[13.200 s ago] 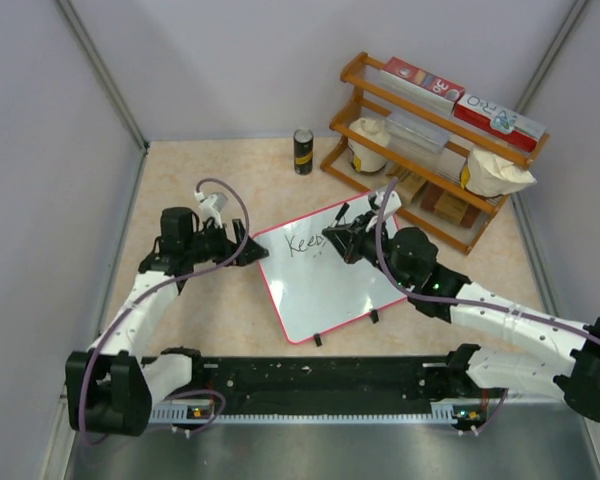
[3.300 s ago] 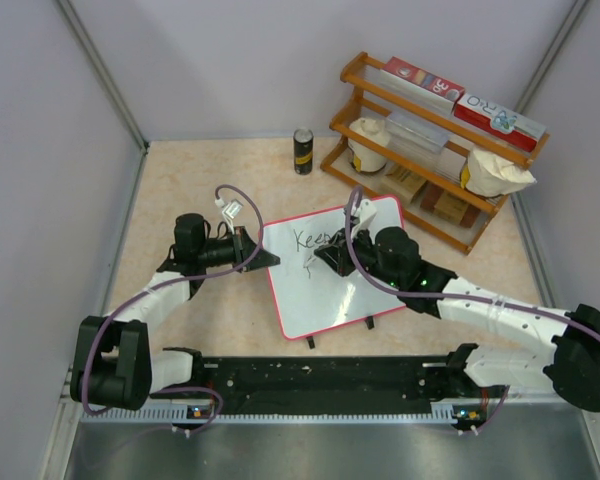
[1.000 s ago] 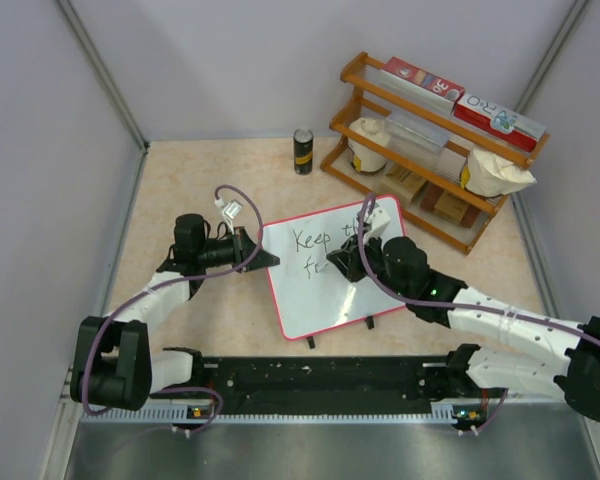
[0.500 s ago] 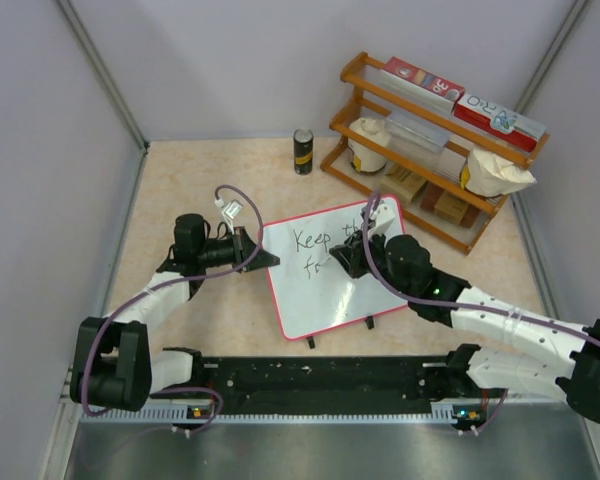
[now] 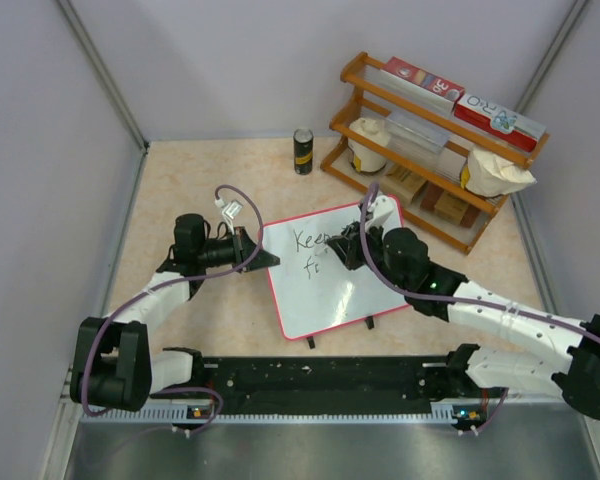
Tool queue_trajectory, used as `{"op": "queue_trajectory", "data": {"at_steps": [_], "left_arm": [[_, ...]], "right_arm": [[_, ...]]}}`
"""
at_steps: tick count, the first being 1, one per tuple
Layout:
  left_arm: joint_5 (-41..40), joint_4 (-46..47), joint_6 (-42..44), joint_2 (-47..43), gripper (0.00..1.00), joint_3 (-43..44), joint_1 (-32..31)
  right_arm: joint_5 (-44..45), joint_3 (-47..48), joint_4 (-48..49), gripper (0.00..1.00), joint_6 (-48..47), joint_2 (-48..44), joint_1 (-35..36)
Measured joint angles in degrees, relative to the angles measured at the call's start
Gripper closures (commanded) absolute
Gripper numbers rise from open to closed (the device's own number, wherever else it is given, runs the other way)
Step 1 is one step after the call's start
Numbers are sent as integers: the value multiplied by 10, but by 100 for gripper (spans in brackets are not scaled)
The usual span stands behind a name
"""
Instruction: Write a sentence on the whiteboard
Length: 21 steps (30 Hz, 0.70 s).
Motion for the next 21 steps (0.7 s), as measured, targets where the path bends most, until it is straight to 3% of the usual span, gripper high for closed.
{"op": "queue_trajectory", "data": {"at_steps": [21], "left_arm": [[-1, -1, 0, -3, 100, 0, 0]], "right_arm": [[8, -2, -7, 100, 2, 7, 0]]}}
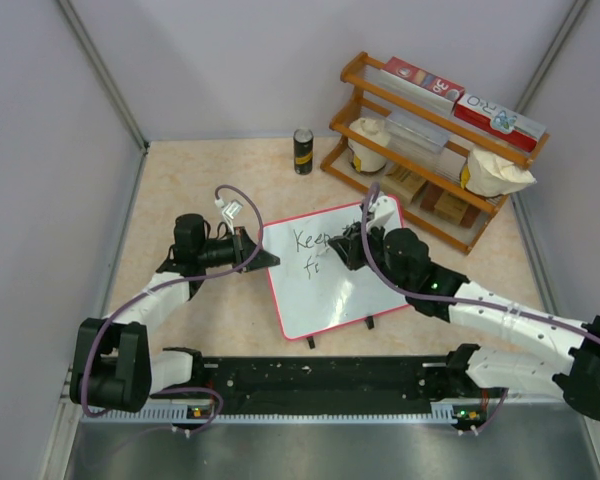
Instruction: Write a sentence on the whiteboard
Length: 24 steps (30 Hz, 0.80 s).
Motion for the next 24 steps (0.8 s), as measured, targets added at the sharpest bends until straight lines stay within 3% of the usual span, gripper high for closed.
{"op": "queue_trajectory", "data": {"at_steps": [7, 24], "left_arm": [[0, 0, 0, 0, 100, 0, 0], [0, 0, 0, 0, 100, 0, 0]], "right_arm": [[2, 0, -3, 100, 3, -37, 0], [2, -33, -13, 100, 6, -27, 0]]}}
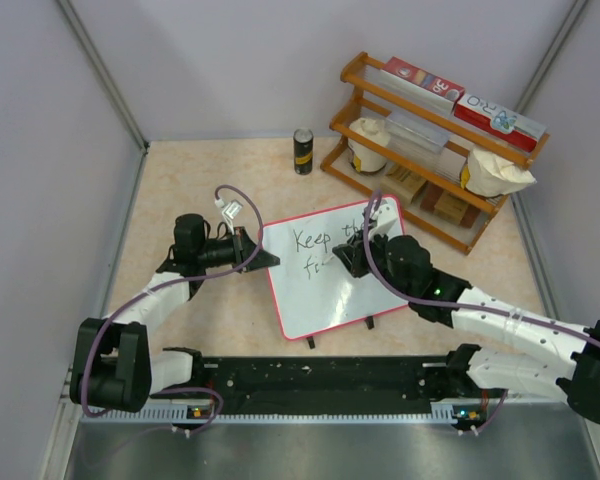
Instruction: Write a sentence on the whiteboard
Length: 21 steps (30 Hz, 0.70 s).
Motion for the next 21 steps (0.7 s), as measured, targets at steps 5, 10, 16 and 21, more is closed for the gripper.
{"op": "queue_trajectory", "data": {"at_steps": [5, 10, 16, 21], "left_arm": [[0, -1, 0, 0, 100, 0, 0], [0, -1, 0, 0, 100, 0, 0], [0, -1, 0, 0, 100, 0, 0], [-1, -2, 0, 0, 100, 0, 0]], "right_arm": [[0, -4, 5, 100, 9, 0, 0], [0, -4, 6, 100, 10, 0, 0], [1, -4, 6, 100, 10, 0, -1], [4, -4, 12, 100, 12, 6, -1]]}}
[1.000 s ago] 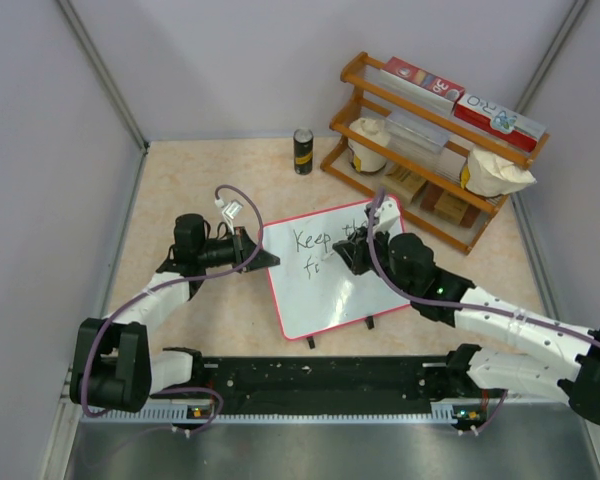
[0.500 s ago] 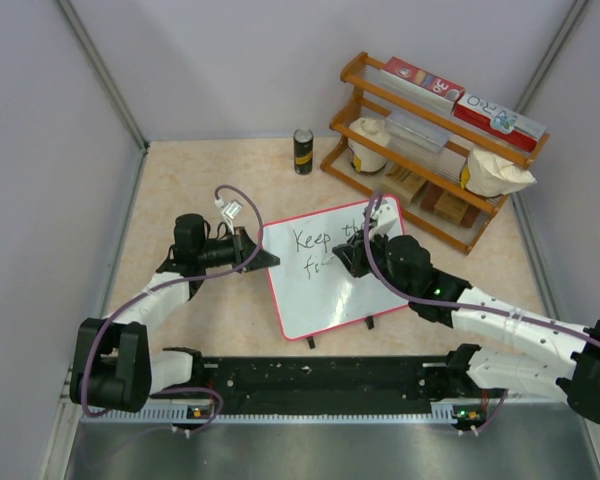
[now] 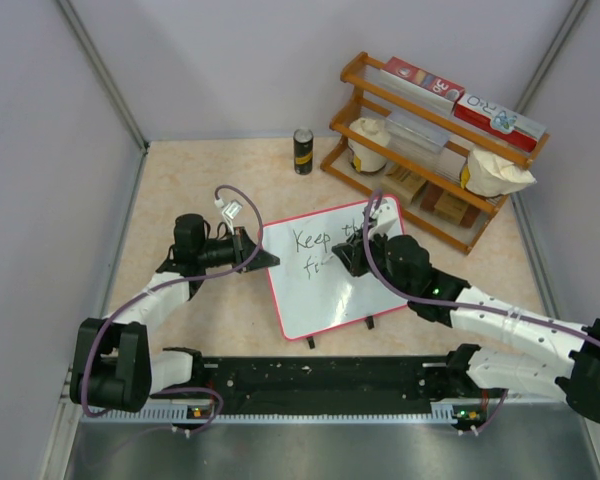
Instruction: Write a sentence on the whiteboard
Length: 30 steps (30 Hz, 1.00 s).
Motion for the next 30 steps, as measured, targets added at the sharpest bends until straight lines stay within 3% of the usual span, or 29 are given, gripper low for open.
{"op": "queue_trajectory", "data": {"at_steps": [30], "left_arm": [[0, -2, 0, 0, 100, 0, 0]], "right_arm": [[-14, -33, 22, 100, 6, -17, 0]]}}
